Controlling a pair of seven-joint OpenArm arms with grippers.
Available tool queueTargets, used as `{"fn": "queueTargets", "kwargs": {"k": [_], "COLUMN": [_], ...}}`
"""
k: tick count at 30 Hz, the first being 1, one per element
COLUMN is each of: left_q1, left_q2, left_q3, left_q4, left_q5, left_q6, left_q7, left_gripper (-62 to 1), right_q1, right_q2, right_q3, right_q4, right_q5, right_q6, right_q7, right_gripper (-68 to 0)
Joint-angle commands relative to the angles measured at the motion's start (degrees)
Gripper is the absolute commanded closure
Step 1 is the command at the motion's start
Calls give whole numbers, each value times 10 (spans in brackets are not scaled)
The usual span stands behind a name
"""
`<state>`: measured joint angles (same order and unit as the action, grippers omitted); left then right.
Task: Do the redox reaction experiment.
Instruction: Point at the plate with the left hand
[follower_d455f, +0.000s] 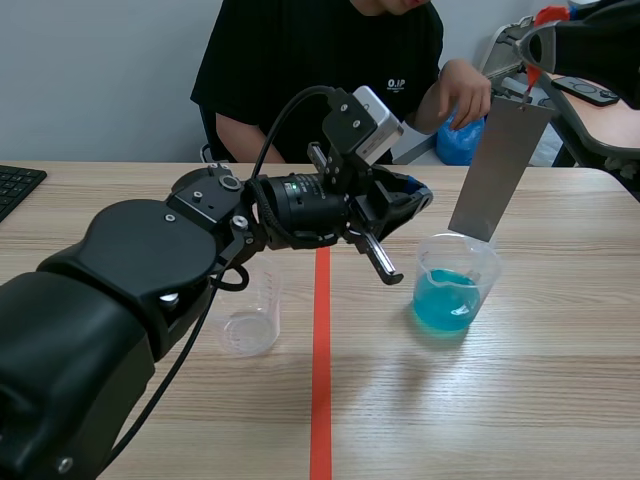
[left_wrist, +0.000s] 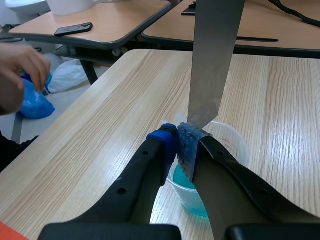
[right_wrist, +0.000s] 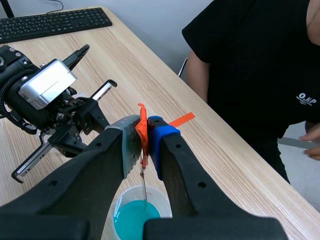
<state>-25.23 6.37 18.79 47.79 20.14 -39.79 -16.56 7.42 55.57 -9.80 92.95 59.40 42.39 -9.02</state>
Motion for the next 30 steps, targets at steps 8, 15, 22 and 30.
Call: {"fn": "queueTargets", "kwargs": {"k": [8,15,22,30], "left_q1": [-7,-1,66,253], "left_q2": [-80,-223,-382,-511], "left_q3": [-2,-2,-41,-201], "left_q4": [45,117,160,171], "left_q5": [-33,-157,-168,-193], "left_q6": [-1,-1,-1,11], "left_q7": [-20,0,-4,-43], "left_gripper": [-40,-40,-40,-40], "right_q1": [12,12,12,12], "right_q2": [7,7,7,7], "right_q3": [9,9,9,9], "right_q4": [4,4,4,4], "right_q5": [7,7,6,6], "right_q6": [3,3,3,3], "right_q7": [13,13,12,12], "right_gripper": [-15,-15,-15,-15]}}
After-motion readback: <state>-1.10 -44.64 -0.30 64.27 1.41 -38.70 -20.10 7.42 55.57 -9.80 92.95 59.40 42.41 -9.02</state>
